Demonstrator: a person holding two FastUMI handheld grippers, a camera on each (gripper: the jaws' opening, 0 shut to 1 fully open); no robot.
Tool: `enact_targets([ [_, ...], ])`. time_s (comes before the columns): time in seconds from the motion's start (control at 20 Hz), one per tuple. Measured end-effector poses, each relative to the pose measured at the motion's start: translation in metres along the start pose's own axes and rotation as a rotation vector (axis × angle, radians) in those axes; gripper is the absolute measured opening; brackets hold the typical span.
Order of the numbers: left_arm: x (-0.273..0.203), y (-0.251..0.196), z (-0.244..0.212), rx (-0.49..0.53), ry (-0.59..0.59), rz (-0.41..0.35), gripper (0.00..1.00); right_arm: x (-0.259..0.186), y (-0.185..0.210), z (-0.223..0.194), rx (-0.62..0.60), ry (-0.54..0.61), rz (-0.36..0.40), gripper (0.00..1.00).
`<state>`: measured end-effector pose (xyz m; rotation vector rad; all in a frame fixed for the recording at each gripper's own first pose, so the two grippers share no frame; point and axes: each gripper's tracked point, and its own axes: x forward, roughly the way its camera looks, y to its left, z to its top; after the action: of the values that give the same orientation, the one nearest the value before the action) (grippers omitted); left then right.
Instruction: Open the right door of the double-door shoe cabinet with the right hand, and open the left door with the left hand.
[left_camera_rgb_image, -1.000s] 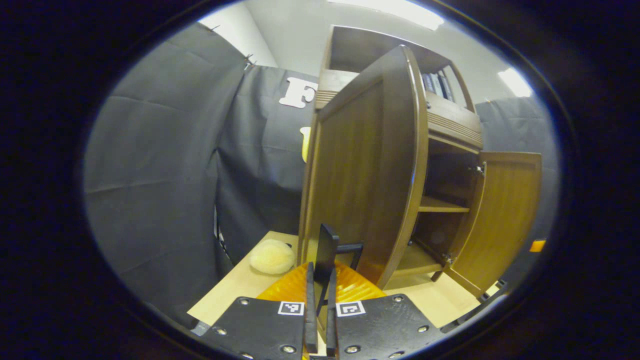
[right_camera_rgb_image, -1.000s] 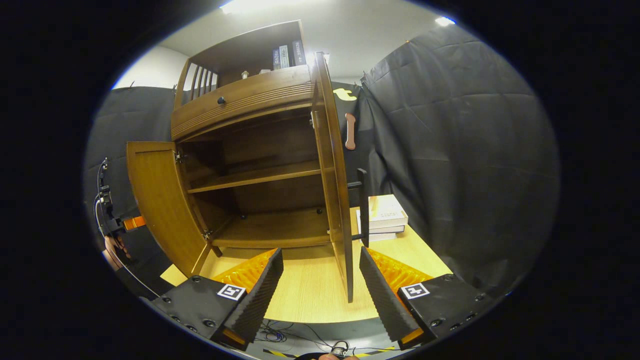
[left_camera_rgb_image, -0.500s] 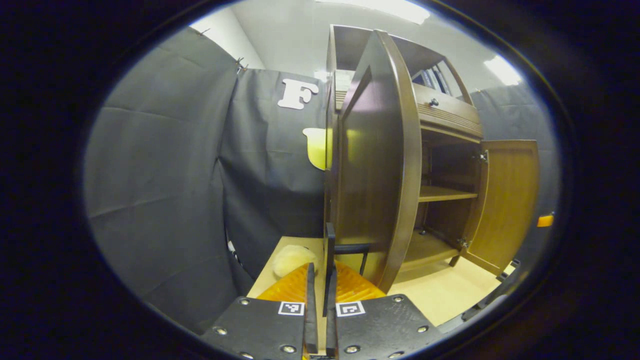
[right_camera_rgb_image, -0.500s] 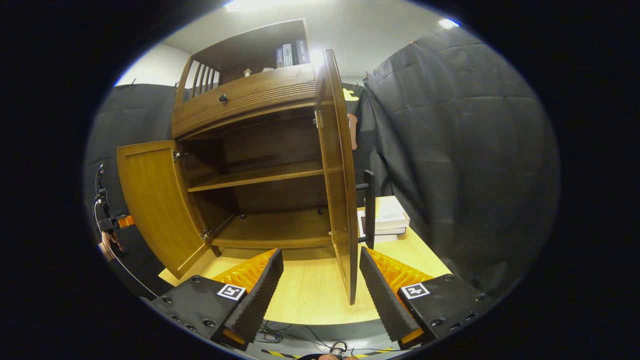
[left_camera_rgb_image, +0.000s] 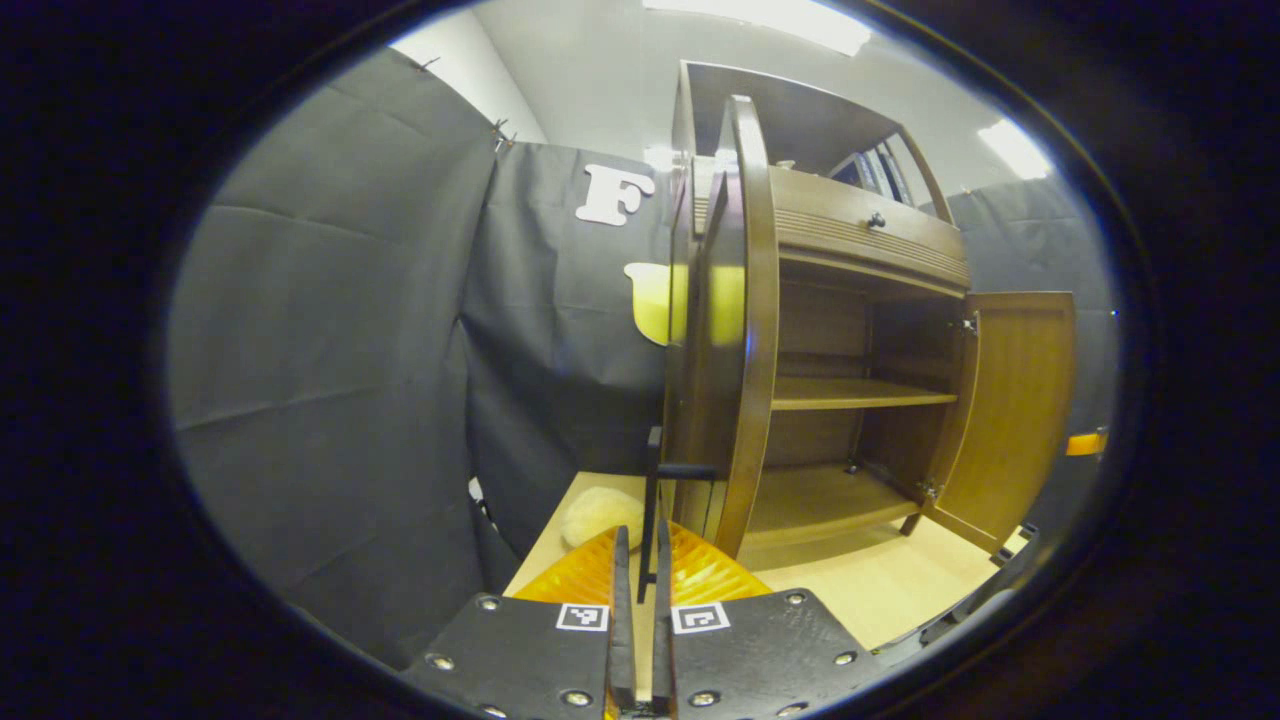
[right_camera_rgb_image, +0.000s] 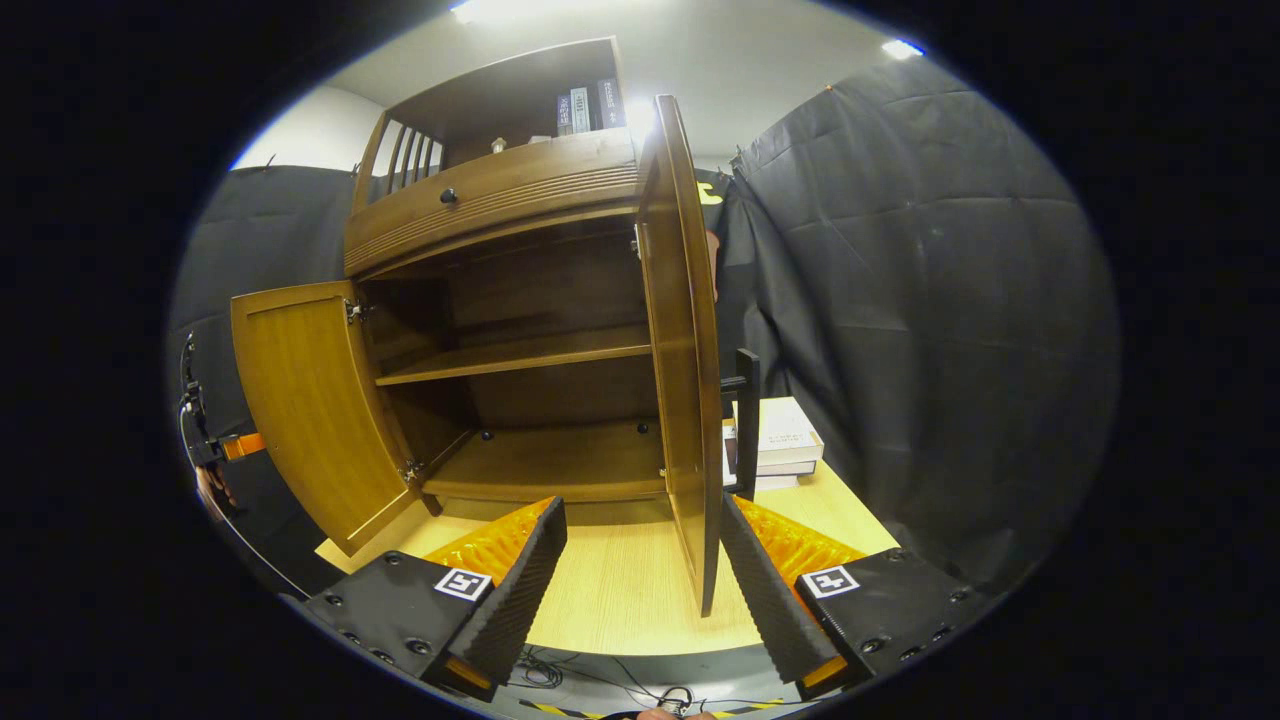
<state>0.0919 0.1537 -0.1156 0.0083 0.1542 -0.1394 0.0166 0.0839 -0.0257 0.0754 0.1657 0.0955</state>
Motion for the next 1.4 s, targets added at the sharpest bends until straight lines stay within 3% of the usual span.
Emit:
enact_targets([
  [0.05, -0.008, 0.005, 0.0, -0.002, 0.0, 0.013, 0.08, 0.001, 0.0, 0.0, 0.004, 0.001, 0.002, 0.97],
  [0.1, -0.017, 0.007, 0.001, -0.007, -0.001, 0.029, 0.08, 0.001, 0.001, 0.0, 0.007, 0.002, 0.002, 0.92],
  [0.35, -0.052, -0.006, 0.028, 0.052, -0.04, 0.122, 0.08, 0.003, 0.001, 0.006, 0.008, -0.015, 0.001, 0.92],
  [0.45, -0.069, -0.017, 0.051, 0.014, -0.095, 0.141, 0.09, 0.003, 0.001, 0.011, 0.004, -0.022, 0.003, 0.97],
  [0.65, -0.092, -0.038, 0.083, -0.004, -0.176, 0.164, 0.39, -0.002, 0.0, 0.027, -0.008, -0.059, -0.009, 1.0],
  [0.75, -0.09, -0.054, 0.084, -0.006, -0.175, 0.157, 0.53, -0.007, -0.002, 0.034, -0.015, -0.072, -0.023, 0.92],
  [1.05, -0.091, -0.103, 0.088, 0.022, -0.177, 0.12, 0.96, -0.019, -0.005, 0.04, -0.036, -0.098, -0.056, 0.97],
  [1.1, -0.088, -0.118, 0.089, 0.013, -0.182, 0.092, 0.96, -0.021, -0.006, 0.041, -0.038, -0.104, -0.063, 1.0],
  [1.2, -0.076, -0.14, 0.086, -0.011, -0.18, 0.029, 0.96, -0.024, -0.005, 0.041, -0.034, -0.122, -0.071, 0.92],
  [1.25, -0.07, -0.147, 0.085, -0.016, -0.174, 0.013, 0.96, -0.024, -0.003, 0.041, -0.034, -0.128, -0.071, 0.97],
  [1.3, -0.063, -0.152, 0.086, -0.008, -0.171, 0.0, 0.96, -0.024, -0.002, 0.04, -0.039, -0.129, -0.069, 0.92],
  [1.4, -0.055, -0.162, 0.092, 0.033, -0.179, -0.018, 0.96, -0.023, 0.0, 0.038, -0.05, -0.131, -0.069, 0.97],
])
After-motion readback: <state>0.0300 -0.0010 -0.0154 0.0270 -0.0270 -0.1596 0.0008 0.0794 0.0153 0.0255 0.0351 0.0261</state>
